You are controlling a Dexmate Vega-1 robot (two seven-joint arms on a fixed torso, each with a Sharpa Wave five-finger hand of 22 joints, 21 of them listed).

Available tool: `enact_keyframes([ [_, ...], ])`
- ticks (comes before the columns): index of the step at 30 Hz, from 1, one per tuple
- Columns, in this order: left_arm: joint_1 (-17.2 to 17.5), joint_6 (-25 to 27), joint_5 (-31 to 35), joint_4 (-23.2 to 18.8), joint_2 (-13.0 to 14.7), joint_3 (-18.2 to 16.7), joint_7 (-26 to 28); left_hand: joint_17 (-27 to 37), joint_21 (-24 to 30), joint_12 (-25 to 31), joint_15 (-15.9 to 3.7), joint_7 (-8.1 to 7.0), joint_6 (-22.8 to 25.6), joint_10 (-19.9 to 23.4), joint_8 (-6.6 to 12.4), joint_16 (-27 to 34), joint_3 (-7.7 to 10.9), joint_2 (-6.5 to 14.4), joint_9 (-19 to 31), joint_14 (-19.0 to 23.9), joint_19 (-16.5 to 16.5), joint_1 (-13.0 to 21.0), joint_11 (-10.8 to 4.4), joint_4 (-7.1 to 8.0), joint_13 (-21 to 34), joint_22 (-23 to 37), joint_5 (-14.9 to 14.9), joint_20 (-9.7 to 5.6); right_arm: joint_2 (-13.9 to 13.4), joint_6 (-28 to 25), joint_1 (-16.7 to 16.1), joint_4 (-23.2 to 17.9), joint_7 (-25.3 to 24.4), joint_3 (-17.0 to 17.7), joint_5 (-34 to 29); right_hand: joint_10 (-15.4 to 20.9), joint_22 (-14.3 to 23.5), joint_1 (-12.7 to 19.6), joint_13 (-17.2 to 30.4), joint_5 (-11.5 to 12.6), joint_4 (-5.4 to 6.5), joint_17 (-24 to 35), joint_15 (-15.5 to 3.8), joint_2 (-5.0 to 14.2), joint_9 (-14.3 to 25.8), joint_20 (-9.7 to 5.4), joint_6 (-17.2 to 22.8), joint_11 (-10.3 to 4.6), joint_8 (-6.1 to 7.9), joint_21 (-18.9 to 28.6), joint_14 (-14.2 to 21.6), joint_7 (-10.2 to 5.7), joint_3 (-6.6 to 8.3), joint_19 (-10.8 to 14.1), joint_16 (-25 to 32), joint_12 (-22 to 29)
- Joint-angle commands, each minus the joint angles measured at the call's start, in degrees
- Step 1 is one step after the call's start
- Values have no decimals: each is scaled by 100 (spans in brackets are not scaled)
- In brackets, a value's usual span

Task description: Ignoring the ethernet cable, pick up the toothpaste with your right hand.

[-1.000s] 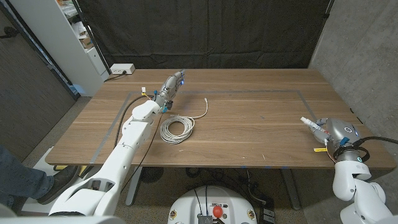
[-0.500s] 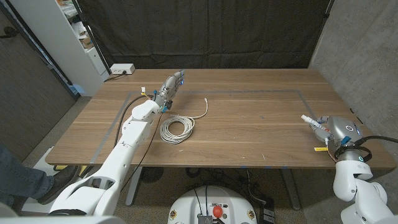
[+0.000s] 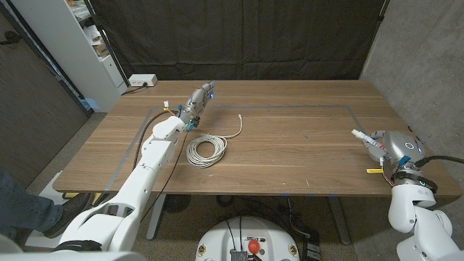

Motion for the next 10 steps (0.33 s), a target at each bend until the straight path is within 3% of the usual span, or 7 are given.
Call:
enact_keyframes([
  [1, -71, -43, -3, 137, 1, -24, -81, 29, -9, 25, 10, 15, 12, -4, 21, 3, -32, 14, 29, -18, -355, 63, 15, -4, 28, 29, -13, 18, 73, -6, 70, -70, 22, -69, -82, 23, 22, 50, 0, -1, 6, 22, -355, 5, 29, -92, 49, -1, -12, -11, 51, -8, -32, 40, 20, -18],
  [10, -142, -119, 11, 248, 7, -12, -189, 29, -9, 26, 11, 15, 13, -1, 21, 5, -34, 15, 29, -14, -355, 66, 19, -4, 28, 30, -13, 21, 147, -33, 35, -93, -18, -134, -123, 2, 22, 73, 2, -3, 8, 24, -339, 14, 32, -90, 27, -17, -37, -14, 52, 2, -41, 38, 15, -47],
])
